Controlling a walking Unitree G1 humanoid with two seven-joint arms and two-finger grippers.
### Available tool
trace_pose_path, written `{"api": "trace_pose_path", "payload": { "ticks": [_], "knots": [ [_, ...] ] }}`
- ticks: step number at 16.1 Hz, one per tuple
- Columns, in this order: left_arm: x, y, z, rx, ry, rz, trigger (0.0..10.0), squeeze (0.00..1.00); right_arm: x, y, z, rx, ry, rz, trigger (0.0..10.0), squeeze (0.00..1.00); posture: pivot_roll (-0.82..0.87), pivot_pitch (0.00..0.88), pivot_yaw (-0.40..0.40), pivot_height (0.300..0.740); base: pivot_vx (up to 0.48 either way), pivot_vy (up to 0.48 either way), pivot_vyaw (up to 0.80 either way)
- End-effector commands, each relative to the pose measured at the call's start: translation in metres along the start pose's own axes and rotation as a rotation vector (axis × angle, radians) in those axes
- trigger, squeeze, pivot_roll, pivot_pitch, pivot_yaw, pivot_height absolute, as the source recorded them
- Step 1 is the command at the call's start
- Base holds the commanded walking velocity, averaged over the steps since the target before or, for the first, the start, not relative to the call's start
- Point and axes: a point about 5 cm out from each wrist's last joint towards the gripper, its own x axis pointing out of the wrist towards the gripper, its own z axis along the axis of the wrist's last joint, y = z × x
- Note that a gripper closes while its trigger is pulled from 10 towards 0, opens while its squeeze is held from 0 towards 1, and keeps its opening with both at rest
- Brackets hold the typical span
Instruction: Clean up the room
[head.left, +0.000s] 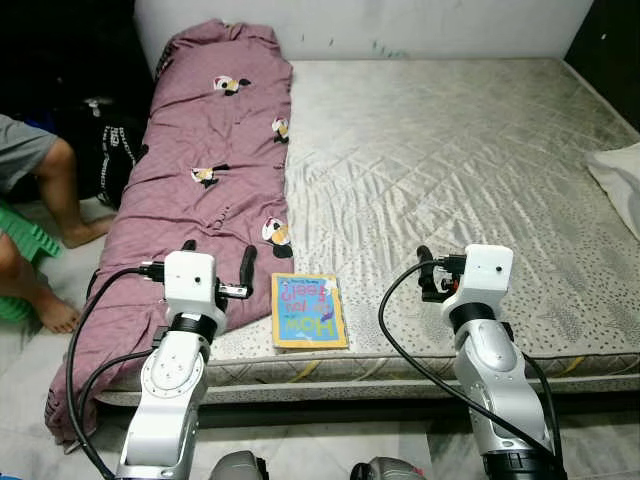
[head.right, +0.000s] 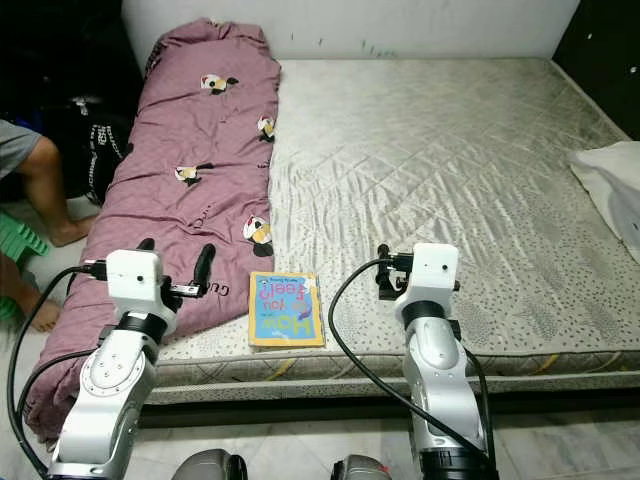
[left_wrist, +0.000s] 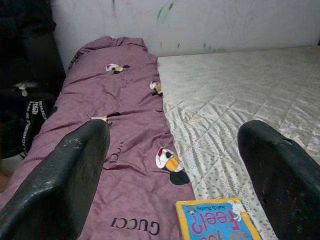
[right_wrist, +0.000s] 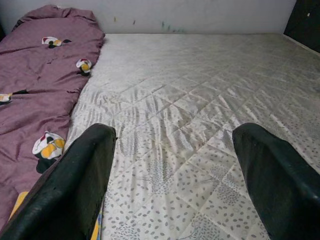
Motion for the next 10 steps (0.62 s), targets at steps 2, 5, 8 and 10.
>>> {"api": "trace_pose_path", "payload": {
  "ticks": [2, 5, 8, 10],
  "knots": [
    [0.000, 0.000, 0.002, -0.005, 0.000, 0.009, 10.0, 0.00, 0.001, -0.001, 0.006, 0.005, -0.027, -0.010, 10.0, 0.00, 0.02, 0.035, 0.004, 0.740, 0.000, 0.000, 0.00],
    [-0.003, 0.012, -0.001, 0.021, 0.005, 0.100, 10.0, 0.00, -0.003, -0.010, 0.009, 0.013, -0.049, -0.052, 10.0, 0.00, 0.02, 0.038, 0.003, 0.740, 0.000, 0.000, 0.00],
    [-0.009, 0.023, -0.004, 0.039, 0.026, 0.163, 10.0, 0.00, -0.011, -0.024, 0.010, -0.002, -0.063, -0.097, 10.0, 0.00, 0.01, 0.040, 0.005, 0.740, 0.000, 0.000, 0.00],
    [-0.015, 0.027, -0.008, 0.045, 0.049, 0.151, 10.0, 0.00, -0.016, -0.034, 0.006, -0.015, -0.052, -0.122, 10.0, 0.00, 0.01, 0.042, 0.009, 0.740, 0.000, 0.000, 0.00]
  ]
}}
